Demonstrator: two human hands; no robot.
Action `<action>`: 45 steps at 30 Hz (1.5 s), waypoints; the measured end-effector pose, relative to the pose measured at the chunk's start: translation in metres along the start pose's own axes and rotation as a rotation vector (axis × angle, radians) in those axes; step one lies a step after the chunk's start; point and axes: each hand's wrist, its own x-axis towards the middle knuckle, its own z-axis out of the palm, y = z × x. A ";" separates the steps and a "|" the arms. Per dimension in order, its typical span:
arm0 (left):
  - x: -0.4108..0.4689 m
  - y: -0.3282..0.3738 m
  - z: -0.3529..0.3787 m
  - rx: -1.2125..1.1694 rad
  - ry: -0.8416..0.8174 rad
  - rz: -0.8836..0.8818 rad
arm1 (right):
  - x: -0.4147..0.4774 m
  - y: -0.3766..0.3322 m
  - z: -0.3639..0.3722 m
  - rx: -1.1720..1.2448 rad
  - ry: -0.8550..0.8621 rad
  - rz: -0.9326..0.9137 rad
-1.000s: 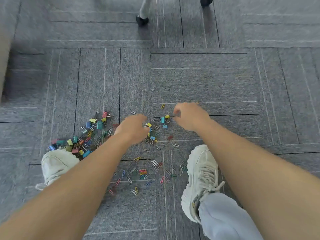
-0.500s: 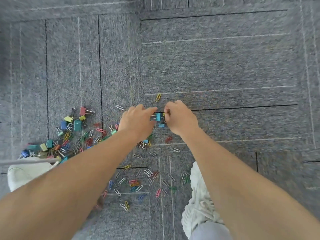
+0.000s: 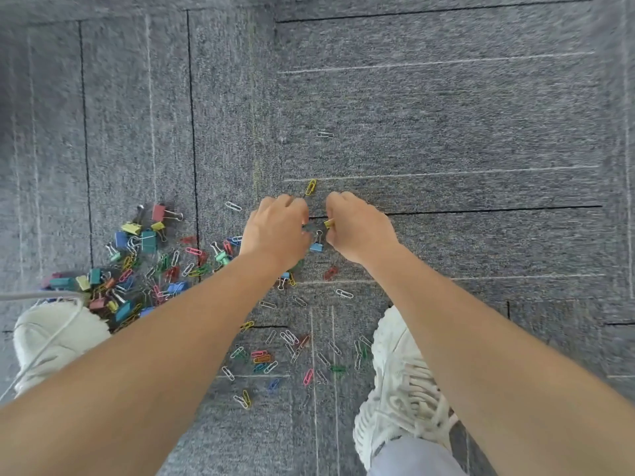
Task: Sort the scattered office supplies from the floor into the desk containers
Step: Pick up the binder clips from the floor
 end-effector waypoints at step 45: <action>-0.061 -0.059 0.010 -0.803 -0.044 -0.550 | -0.026 -0.023 0.025 0.683 -0.071 0.113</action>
